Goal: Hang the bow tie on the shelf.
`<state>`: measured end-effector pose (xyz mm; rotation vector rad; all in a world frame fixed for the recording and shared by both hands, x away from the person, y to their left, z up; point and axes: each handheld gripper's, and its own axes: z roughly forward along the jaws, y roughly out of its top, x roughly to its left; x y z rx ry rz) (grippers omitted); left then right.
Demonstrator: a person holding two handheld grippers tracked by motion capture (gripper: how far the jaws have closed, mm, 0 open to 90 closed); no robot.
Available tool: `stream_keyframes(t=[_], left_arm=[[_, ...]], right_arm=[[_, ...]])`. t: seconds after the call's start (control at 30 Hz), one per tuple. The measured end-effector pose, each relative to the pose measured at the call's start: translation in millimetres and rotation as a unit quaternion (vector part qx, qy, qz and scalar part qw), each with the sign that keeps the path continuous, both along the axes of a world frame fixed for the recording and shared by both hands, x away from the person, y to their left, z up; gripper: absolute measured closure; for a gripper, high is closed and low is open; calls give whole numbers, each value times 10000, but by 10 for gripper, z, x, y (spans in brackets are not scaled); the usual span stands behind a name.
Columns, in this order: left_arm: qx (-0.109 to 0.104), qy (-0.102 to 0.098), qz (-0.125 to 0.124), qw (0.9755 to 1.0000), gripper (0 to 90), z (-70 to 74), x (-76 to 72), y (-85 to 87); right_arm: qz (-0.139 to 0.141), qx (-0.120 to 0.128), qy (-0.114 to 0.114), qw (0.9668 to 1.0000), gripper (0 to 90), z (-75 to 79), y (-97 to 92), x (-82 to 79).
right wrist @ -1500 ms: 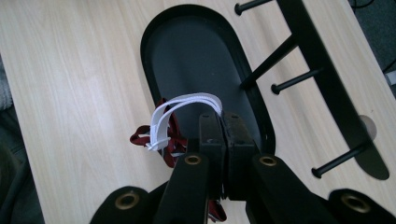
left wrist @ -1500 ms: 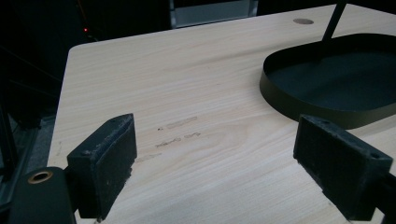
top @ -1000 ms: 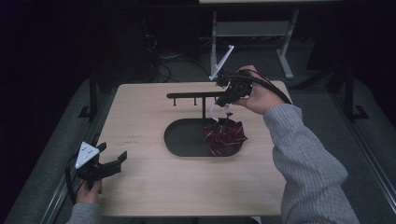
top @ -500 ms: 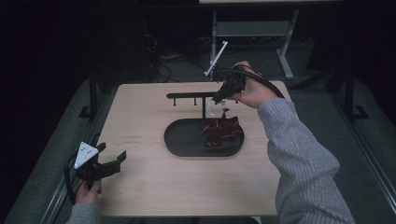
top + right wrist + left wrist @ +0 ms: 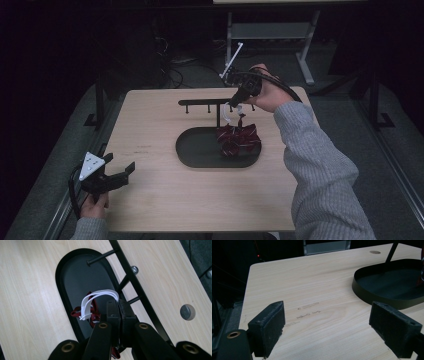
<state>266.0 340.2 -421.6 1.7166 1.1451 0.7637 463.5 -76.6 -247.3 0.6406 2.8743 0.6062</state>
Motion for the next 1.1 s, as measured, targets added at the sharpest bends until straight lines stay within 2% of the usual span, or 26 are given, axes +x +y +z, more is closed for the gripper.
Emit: stream_keyframes(t=[0.37, 0.63, 1.1], left_arm=[[18, 2, -15, 10000, 128, 3, 0, 1], [11, -3, -20, 10000, 128, 0, 1, 5], [13, 3, -23, 10000, 128, 1, -3, 3]], right_arm=[[-150, -59, 76, 9998, 876, -84, -22, 120], [-270, -7, 124, 9996, 875, -123, -61, 195], [-358, -1, 176, 9992, 860, -176, -87, 218]])
